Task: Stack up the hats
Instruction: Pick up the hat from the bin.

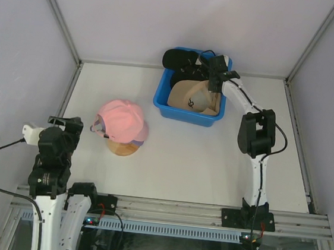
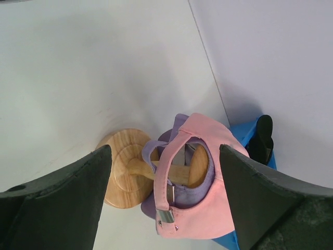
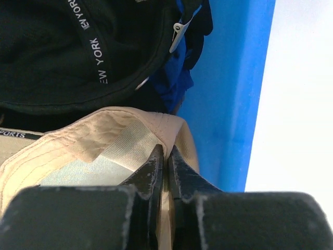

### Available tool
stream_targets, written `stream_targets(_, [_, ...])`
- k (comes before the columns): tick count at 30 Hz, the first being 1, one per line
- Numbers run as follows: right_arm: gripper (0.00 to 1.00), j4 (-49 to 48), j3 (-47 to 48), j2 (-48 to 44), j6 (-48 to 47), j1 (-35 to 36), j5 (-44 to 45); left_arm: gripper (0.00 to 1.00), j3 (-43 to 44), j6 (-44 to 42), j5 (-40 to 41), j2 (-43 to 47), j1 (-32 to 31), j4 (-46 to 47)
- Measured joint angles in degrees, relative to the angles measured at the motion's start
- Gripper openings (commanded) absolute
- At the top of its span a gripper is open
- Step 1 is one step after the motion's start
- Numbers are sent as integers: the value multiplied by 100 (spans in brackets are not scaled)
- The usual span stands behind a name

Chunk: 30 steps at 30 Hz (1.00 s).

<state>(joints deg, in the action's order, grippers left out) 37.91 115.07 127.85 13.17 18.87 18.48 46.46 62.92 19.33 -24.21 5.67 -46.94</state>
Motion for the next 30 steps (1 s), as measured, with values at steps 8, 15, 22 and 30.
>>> stream_targets(8, [0,-28,-153,-310,-57,203,142,88,428,-151,-2,26,0,-59])
stream_targets(15, [0,-210,-186,-1408,-238,734,273,88,946,-260,-155,24,0,-17])
stream_targets(22, [0,-341,-186,-2350,-413,1257,457,89,1338,-426,-964,-131,0,566])
stream_targets(30, [0,-356,-249,-2833,-586,1672,527,91,1394,-514,-2656,-562,0,1766])
